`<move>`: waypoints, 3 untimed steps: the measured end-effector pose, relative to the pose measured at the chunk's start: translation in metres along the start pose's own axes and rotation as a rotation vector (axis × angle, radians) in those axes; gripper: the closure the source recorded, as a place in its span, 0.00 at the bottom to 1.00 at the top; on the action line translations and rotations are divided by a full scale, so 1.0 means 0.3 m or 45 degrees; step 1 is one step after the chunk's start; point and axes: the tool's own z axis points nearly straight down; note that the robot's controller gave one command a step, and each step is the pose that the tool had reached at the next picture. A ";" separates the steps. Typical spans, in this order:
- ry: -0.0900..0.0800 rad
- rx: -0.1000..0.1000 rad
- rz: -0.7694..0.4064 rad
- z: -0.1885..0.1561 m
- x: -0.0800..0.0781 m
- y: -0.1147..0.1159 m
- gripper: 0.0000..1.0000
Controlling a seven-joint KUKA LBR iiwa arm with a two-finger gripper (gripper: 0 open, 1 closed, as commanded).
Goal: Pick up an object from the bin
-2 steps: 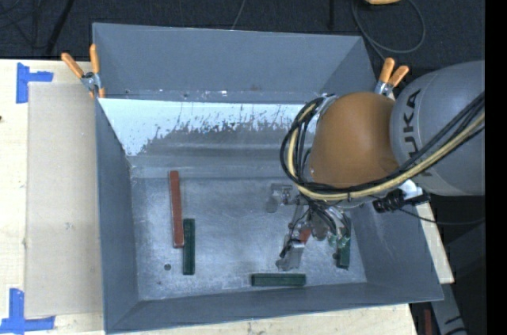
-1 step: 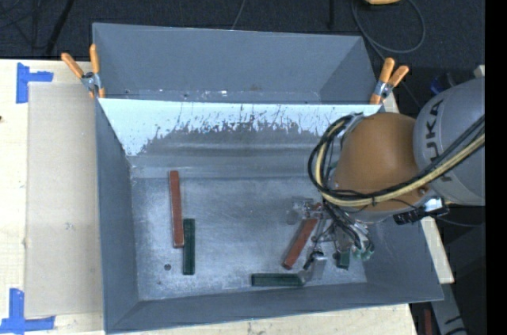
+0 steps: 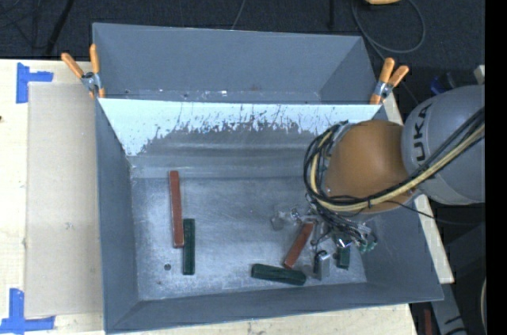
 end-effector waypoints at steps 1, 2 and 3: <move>-0.004 0.002 -0.975 -0.003 -0.095 -0.124 0.00; -0.003 -0.001 -0.969 -0.002 -0.094 -0.123 1.00; -0.010 0.010 -1.068 -0.648 -0.095 -0.078 1.00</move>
Offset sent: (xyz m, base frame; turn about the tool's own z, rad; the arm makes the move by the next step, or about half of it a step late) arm 0.0406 -0.0233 0.0011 -0.7679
